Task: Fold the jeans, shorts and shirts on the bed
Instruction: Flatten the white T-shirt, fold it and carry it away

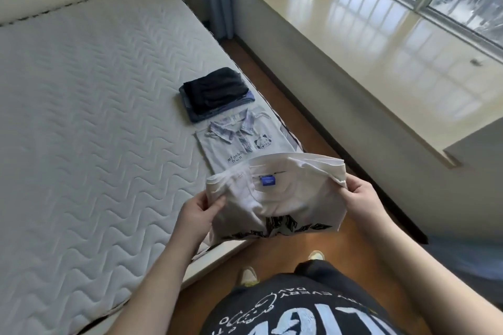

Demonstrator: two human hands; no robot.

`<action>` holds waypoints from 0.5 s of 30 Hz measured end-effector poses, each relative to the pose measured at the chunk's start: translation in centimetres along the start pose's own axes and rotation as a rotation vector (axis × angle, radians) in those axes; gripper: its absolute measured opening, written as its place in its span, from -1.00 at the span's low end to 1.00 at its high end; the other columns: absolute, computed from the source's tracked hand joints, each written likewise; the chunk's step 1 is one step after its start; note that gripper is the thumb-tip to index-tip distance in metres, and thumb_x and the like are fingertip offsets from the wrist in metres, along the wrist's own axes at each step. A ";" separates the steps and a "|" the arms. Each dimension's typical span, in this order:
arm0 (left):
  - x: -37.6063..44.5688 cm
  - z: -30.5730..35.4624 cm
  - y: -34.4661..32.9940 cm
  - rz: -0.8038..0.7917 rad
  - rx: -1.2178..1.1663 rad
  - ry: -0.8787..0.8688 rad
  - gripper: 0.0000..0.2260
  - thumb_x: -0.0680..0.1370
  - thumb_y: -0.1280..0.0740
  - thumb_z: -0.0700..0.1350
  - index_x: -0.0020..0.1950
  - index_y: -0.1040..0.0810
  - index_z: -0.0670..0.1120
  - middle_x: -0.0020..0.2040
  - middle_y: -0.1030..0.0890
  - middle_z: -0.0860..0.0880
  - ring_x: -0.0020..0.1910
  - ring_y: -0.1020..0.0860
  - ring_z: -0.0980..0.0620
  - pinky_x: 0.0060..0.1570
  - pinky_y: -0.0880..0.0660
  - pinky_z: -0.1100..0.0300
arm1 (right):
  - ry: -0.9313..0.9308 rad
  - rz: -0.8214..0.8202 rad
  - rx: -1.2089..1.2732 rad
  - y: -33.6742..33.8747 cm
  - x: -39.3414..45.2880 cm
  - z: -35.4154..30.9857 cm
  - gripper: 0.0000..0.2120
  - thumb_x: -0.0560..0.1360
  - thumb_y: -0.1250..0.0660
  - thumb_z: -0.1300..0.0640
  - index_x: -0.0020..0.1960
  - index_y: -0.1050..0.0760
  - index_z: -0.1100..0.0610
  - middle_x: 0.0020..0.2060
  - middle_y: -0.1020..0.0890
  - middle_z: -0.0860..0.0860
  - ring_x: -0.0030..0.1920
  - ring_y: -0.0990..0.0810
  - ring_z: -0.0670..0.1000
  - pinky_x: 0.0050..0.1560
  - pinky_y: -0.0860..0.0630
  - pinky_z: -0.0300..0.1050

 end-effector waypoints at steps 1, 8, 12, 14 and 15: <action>0.5 -0.1 -0.3 0.026 -0.001 0.001 -0.91 0.53 -0.43 -0.09 -0.10 -0.69 0.12 -0.10 -0.72 0.04 -0.03 -0.68 0.01 0.07 -0.59 0.01 | 0.000 -0.011 -0.012 0.3 1.2 -0.2 -0.89 0.53 -0.38 0.12 -0.03 -0.68 -0.03 -0.14 -0.73 0.02 -0.16 -0.67 -0.06 -0.21 -0.63 -0.13; 3.4 0.1 -2.7 0.229 0.015 0.053 -0.94 0.54 -0.40 0.00 -0.07 -0.67 0.16 -0.10 -0.72 0.00 -0.05 -0.68 -0.04 0.09 -0.58 -0.15 | -0.024 -0.195 -0.096 1.9 9.9 -1.0 -0.86 0.57 -0.31 0.17 -0.06 -0.64 0.16 -0.20 -0.65 0.13 -0.18 -0.53 -0.02 -0.14 -0.46 -0.04; 3.9 0.2 -4.9 0.303 0.000 0.105 -0.91 0.56 -0.38 0.00 -0.04 -0.67 0.18 -0.06 -0.72 0.02 -0.04 -0.69 0.00 0.10 -0.58 -0.14 | -0.043 -0.333 -0.185 3.1 13.8 -1.5 -0.87 0.55 -0.32 0.20 -0.05 -0.65 0.11 -0.15 -0.71 0.15 -0.19 -0.60 -0.03 -0.09 -0.56 0.01; 4.0 0.4 -6.0 0.325 -0.024 0.119 -0.90 0.57 -0.37 -0.01 -0.03 -0.67 0.18 -0.05 -0.72 0.03 -0.03 -0.68 0.02 0.10 -0.57 -0.12 | -0.053 -0.371 -0.192 3.8 15.8 -1.6 -0.86 0.55 -0.31 0.20 -0.03 -0.66 0.11 -0.12 -0.71 0.17 -0.16 -0.61 -0.02 -0.01 -0.58 0.10; 4.1 0.4 -6.4 0.343 -0.033 0.131 -0.89 0.57 -0.37 -0.01 -0.03 -0.67 0.19 -0.04 -0.72 0.03 -0.02 -0.68 0.04 0.10 -0.58 -0.10 | -0.057 -0.381 -0.198 4.0 16.8 -1.6 -0.85 0.55 -0.31 0.21 -0.02 -0.66 0.10 -0.12 -0.71 0.15 -0.14 -0.61 -0.02 0.03 -0.58 0.13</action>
Point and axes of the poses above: each hand's wrist, its own x-axis towards the middle knuckle, its own y-axis out of the back of the hand, z = x × y, the point moved 1 cm from there along x, towards the middle knuckle
